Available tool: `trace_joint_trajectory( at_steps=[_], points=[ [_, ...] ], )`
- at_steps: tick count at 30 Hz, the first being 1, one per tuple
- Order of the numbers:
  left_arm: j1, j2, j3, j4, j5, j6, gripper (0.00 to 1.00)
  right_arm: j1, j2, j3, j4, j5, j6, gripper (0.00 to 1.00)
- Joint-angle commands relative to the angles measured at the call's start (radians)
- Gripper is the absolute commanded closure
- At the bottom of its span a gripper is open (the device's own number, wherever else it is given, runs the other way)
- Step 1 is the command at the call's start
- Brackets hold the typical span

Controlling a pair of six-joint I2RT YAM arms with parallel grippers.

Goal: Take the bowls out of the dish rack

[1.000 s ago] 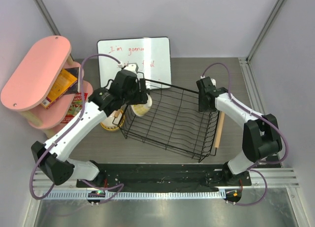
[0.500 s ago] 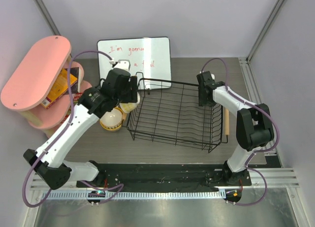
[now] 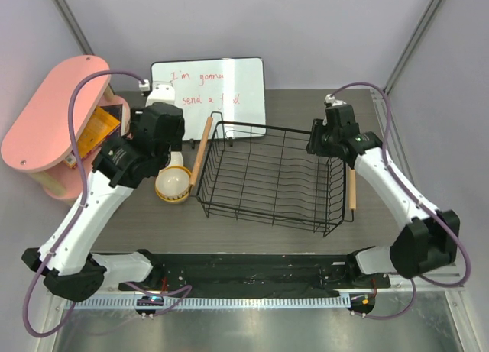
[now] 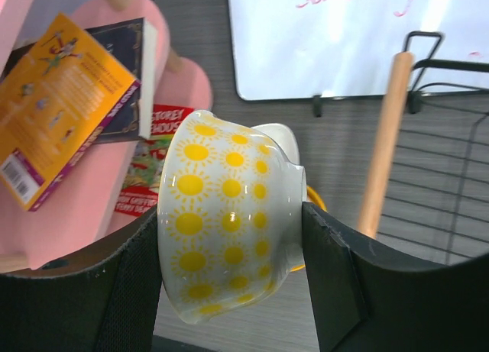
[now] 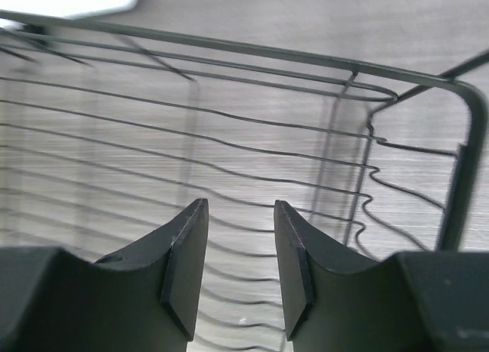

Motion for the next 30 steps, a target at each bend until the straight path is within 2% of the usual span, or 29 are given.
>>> trace_joint_trajectory(
  at_steps=[1,9,17,23,26,30],
  points=[
    [0.002,0.025,-0.032,-0.023,-0.162,0.042,1.0,0.0,-0.115,0.01,0.007,-0.096,0.055,0.55],
    [0.004,0.086,-0.201,0.003,-0.244,0.034,1.0,0.0,-0.193,0.013,-0.013,-0.16,0.08,0.55],
    [0.045,0.204,-0.217,0.0,-0.184,0.025,1.0,-0.002,-0.224,-0.028,-0.006,-0.192,0.086,0.54],
    [0.056,0.319,-0.223,-0.032,-0.192,0.013,1.0,0.0,-0.23,-0.048,0.01,-0.204,0.091,0.54],
    [0.056,0.332,-0.236,-0.026,-0.135,0.004,1.0,-0.002,-0.225,-0.059,0.014,-0.212,0.091,0.54],
    [0.056,0.362,-0.258,-0.073,-0.135,-0.022,1.0,0.001,-0.23,-0.072,0.016,-0.209,0.092,0.54]
  ],
)
